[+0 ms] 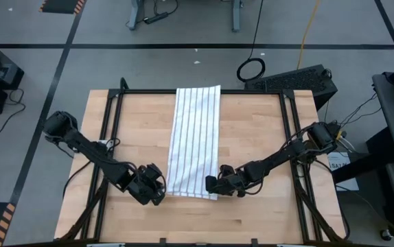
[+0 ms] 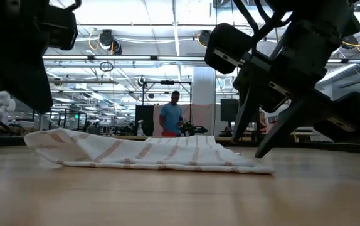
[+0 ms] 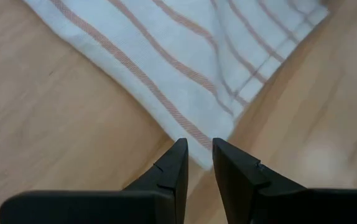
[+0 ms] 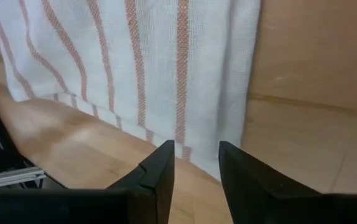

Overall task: Roll towel into tight, uniform cylinder
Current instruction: Fold the white brown kitchen towel

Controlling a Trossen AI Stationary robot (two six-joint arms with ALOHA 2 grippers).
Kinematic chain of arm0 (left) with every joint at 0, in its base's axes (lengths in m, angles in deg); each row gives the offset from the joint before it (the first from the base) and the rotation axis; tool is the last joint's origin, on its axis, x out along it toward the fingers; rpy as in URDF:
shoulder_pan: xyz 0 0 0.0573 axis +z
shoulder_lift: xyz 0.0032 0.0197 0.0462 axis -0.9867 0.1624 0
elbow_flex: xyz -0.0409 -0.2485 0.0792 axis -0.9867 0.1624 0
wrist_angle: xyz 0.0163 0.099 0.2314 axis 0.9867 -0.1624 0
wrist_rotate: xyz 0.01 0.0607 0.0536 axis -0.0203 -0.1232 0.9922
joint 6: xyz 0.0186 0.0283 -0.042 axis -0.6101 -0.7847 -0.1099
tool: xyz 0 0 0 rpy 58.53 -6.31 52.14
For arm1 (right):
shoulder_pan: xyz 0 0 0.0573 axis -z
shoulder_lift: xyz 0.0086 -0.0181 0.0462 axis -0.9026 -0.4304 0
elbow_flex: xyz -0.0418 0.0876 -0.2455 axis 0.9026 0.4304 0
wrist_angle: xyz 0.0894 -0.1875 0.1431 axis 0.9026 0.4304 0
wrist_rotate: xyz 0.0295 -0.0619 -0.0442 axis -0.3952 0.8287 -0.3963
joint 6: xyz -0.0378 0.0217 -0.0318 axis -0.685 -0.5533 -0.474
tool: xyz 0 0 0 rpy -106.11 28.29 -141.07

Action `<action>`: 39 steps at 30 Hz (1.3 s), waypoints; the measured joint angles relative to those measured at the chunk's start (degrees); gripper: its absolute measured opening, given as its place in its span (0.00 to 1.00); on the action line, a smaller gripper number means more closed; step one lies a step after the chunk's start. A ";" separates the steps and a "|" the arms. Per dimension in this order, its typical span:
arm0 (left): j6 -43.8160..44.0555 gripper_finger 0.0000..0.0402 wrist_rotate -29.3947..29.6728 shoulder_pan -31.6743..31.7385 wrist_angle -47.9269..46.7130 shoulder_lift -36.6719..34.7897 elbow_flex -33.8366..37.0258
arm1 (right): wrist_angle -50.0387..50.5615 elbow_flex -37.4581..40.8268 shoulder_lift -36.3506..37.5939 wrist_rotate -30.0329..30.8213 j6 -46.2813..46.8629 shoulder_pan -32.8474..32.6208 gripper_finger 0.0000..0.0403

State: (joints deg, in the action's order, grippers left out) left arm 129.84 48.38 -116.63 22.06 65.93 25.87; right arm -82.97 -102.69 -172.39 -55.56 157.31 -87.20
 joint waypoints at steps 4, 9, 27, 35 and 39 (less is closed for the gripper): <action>0.03 0.20 -0.02 0.05 0.61 2.22 0.00 | 0.03 0.00 0.00 0.08 -0.03 0.14 0.29; 0.03 0.20 -0.27 0.06 0.94 4.64 0.00 | -1.41 0.02 -1.15 -0.37 -1.36 0.39 0.29; 0.01 0.20 -4.37 0.08 6.83 6.32 0.00 | -6.38 -0.90 -5.22 -4.86 -7.17 0.85 0.02; -0.34 0.20 -6.49 -0.66 6.32 4.27 -1.80 | -5.47 -0.72 -2.85 -6.34 -10.56 0.45 0.00; -0.48 0.20 -6.41 -1.84 6.37 3.52 -2.90 | -5.32 -0.74 -0.85 -6.56 -11.27 0.33 0.00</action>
State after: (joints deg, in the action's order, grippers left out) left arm 129.36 41.97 -118.48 28.43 69.45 22.97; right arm -88.28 -103.43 -173.23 -62.12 146.04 -86.88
